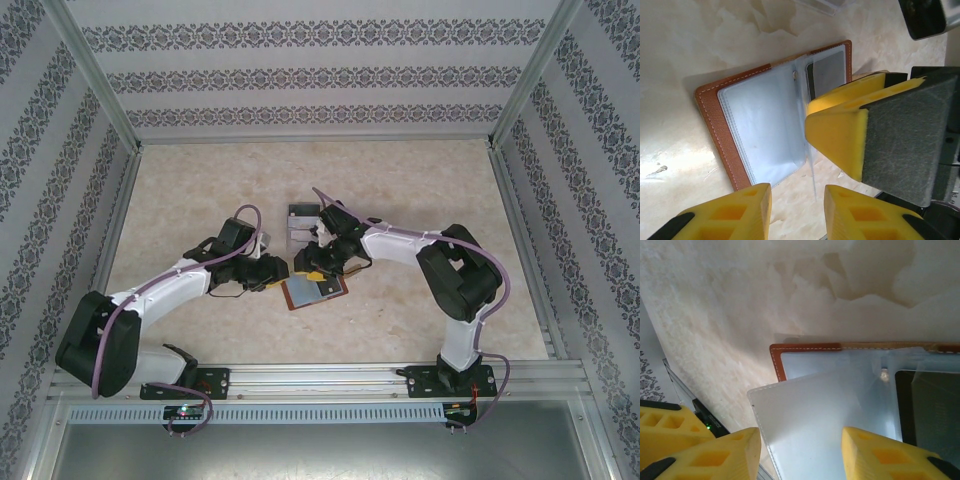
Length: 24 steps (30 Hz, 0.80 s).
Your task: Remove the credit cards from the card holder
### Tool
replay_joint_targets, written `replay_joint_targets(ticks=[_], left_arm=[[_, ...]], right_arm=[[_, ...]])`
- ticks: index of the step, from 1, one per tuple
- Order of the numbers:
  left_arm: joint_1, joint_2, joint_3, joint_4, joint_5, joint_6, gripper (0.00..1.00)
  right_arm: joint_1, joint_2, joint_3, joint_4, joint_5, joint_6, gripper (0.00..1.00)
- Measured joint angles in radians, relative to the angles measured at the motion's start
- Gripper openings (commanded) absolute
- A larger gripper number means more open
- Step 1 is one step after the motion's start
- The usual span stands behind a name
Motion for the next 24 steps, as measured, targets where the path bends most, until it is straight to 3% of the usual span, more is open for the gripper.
replay_joint_targets(ticks=[13,24], left_arm=[[-0.003,0.043,0.0,0.023,0.049,-0.011,0.24],[-0.005,0.026,0.0,0.026,0.037,-0.03,0.29]], right_arm=[[0.015,0.057,0.008,0.061,-0.036,0.012,0.49],[0.013,0.056,0.017,0.081,-0.045,0.036,0.54]])
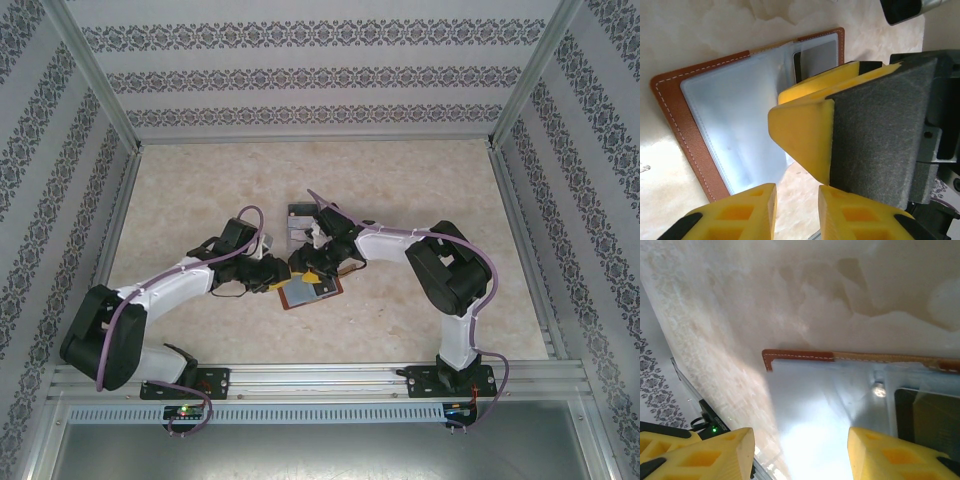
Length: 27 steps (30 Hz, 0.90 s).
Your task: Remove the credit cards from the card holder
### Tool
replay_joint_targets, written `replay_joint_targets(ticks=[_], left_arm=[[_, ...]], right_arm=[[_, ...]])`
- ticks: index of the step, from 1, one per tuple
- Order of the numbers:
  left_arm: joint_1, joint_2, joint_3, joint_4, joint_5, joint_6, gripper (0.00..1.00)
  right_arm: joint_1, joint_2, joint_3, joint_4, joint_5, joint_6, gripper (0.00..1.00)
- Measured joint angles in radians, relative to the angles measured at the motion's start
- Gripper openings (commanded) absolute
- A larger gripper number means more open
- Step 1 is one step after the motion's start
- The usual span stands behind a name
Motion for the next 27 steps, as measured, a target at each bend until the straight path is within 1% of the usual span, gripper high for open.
replay_joint_targets(ticks=[7,15,22,27], left_arm=[[-0.001,-0.044,0.0,-0.005,-0.018,0.0,0.29],[-0.003,-0.035,0.0,0.006,-0.014,-0.005,0.26],[-0.031,0.029,0.0,0.048,-0.001,-0.023,0.22],[-0.063,0.084,0.0,0.077,0.005,-0.032,0.2]], right_arm=[[0.001,0.006,0.031,0.019,-0.017,0.016,0.53],[0.014,0.111,0.085,0.093,-0.06,0.019,0.52],[0.013,0.103,0.084,0.098,-0.082,0.023,0.53],[-0.017,0.032,0.066,0.08,-0.076,0.018,0.53]])
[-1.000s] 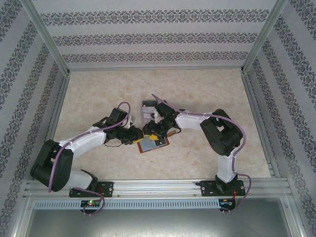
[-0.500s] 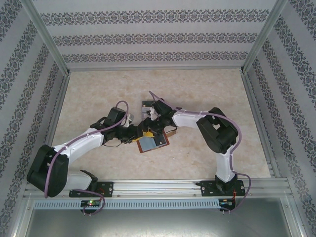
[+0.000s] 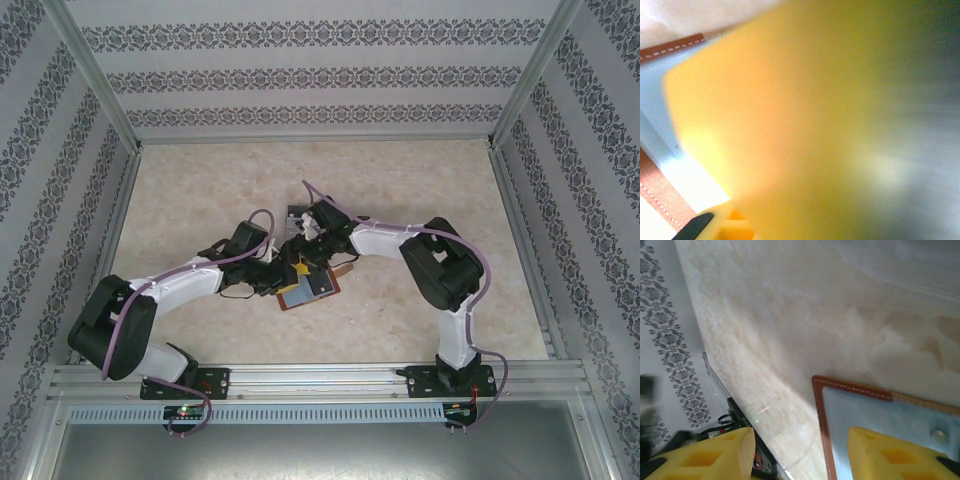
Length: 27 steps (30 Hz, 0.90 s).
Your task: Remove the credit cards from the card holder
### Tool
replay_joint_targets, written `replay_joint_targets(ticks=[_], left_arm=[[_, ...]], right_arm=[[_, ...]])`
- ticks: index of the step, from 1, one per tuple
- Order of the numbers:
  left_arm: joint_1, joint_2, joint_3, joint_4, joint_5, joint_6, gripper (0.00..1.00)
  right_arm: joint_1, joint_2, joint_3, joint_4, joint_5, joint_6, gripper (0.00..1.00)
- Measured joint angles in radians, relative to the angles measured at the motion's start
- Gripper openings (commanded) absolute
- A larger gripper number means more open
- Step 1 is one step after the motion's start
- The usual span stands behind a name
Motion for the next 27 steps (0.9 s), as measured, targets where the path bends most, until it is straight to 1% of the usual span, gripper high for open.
replay_joint_targets(ticks=[5,14,18,23,27], left_arm=[[-0.008,0.057,0.009,0.019,-0.006,-0.002,0.18],[-0.027,0.151,0.01,0.01,-0.02,0.005,0.15],[-0.027,0.153,0.029,-0.038,-0.048,0.035,0.15],[-0.027,0.153,0.071,-0.111,-0.096,0.083,0.14],[-0.027,0.154,0.085,-0.144,-0.107,0.108,0.14]], right_arm=[[-0.042,-0.075,-0.048,-0.03,0.012,-0.023,0.53],[-0.083,-0.092,-0.174,-0.081,0.095,-0.067,0.5],[-0.084,-0.113,-0.201,-0.066,0.112,-0.076,0.5],[-0.076,-0.191,-0.29,-0.061,0.147,-0.073,0.5],[-0.059,-0.254,-0.356,-0.062,0.179,-0.056,0.5]])
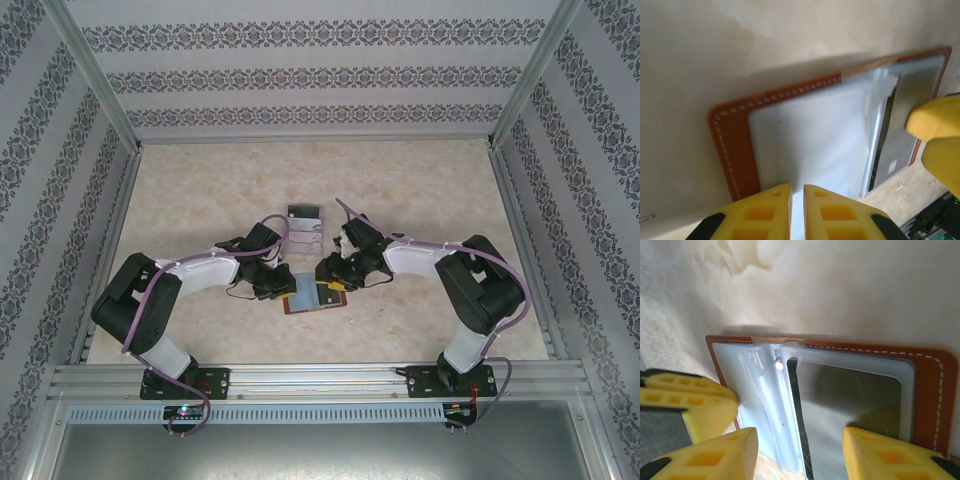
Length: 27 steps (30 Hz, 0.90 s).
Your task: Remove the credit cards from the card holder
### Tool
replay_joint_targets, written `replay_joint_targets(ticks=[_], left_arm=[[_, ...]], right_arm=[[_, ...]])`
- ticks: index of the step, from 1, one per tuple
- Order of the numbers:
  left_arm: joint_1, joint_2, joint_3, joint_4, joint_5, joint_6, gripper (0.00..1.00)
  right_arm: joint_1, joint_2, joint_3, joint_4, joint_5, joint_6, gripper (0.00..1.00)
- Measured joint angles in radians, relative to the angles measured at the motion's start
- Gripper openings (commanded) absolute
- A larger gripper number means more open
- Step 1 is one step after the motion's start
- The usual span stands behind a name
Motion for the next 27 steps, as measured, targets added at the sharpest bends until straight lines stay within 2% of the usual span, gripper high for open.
replay_joint_targets(ticks=[15,19,27], left_arm=[[-0.006,-0.014,0.113,-0.031,0.035,0.025,0.15],[-0.042,-0.001,0.142,-0.024,0.047,0.008,0.18],[-0.125,0.122,0.179,0.012,0.068,-0.04,0.2]], right_arm=[[-0.001,-0.085,-0.012,-0.116,0.077,0.024,0.51],[-0.027,-0.08,0.0,-0.141,0.089,0.002,0.5],[-0.025,-0.056,-0.002,-0.152,0.089,-0.01,0.5]])
